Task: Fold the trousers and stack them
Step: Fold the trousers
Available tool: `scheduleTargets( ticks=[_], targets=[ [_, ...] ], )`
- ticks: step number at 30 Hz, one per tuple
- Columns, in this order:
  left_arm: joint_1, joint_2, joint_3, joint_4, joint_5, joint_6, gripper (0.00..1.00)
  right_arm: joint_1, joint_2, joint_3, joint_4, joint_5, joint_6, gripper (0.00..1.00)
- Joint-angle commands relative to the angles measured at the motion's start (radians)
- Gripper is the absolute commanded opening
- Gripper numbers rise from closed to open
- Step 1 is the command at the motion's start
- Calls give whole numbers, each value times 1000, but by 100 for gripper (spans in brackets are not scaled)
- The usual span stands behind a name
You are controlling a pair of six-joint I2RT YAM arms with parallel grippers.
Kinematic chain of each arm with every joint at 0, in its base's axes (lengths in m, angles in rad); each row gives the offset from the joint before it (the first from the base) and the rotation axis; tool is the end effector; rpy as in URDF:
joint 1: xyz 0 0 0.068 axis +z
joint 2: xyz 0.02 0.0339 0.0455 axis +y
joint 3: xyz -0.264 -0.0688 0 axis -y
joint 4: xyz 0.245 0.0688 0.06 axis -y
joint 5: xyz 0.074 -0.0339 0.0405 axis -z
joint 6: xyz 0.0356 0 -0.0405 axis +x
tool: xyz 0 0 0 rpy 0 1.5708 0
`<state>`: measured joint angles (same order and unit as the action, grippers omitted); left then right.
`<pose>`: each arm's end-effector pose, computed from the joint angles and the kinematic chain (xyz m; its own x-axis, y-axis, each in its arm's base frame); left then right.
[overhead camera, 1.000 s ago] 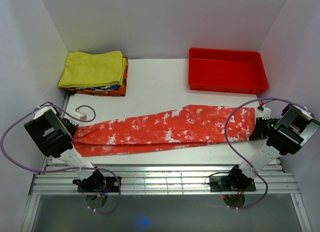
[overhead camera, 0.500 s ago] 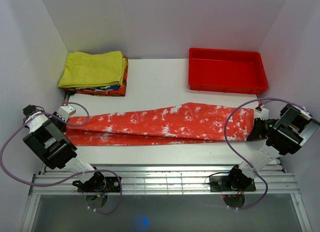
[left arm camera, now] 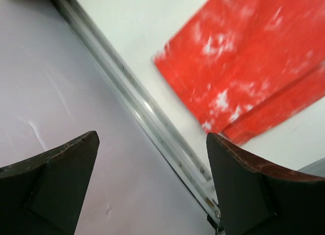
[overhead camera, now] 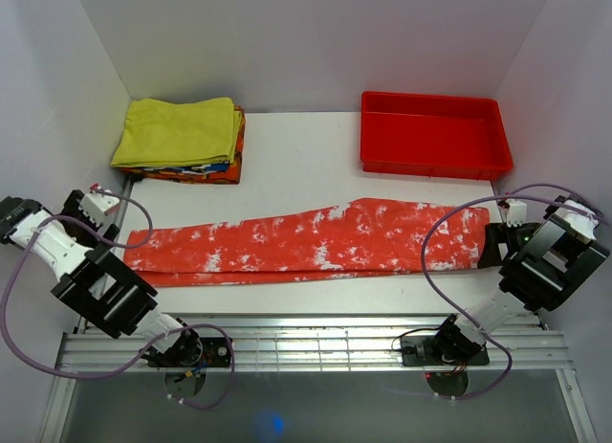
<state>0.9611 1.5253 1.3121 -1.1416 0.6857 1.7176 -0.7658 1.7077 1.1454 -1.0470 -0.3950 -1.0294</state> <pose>0.1799 0.2182 0.2848 -0.4690 0.6656 -0.5805 0.6347 0.7111 0.3025 0.2194 -0.1919 0.1884 -0.9286 -0.2045 -0.3097 -0.2821 0.9311 0.2311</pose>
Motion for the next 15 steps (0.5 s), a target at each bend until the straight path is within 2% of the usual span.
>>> scheduleTargets(
  ticks=[1, 3, 5, 6, 7, 8, 10, 11, 12, 14, 15],
  targets=[
    [-135, -131, 32, -141, 195, -97, 98, -7, -60, 53, -21, 4, 29, 91],
    [-223, -192, 15, -78, 230, -221, 98, -6, -60, 99, -38, -34, 61, 91],
    [-368, -238, -45, -3, 270, -405, 98, 3, -46, 125, -53, -71, 93, 90],
    [-431, -263, -75, 135, 253, -514, 98, 22, -18, 131, -54, -76, 106, 88],
    [-575, -301, -130, 198, 224, -714, 98, 29, -4, 134, -56, -82, 118, 86],
    [-646, -313, -157, 256, 163, -792, 98, 39, 10, 132, -51, -97, 147, 82],
    [-807, -330, -197, 373, 127, -901, 98, 62, 49, 122, -36, -110, 173, 77],
    [-849, -330, -226, 409, 115, -999, 98, 69, 59, 116, -27, -110, 184, 70],
    [-884, -326, -237, 466, 88, -1041, 97, 88, 79, 105, -13, -110, 199, 67],
    [-1000, -295, -238, 493, 63, -1123, 95, 100, 99, 102, -15, -110, 212, 66],
    [-1025, -286, -240, 509, 54, -1144, 94, 108, 110, 102, -18, -113, 216, 66]
  ],
)
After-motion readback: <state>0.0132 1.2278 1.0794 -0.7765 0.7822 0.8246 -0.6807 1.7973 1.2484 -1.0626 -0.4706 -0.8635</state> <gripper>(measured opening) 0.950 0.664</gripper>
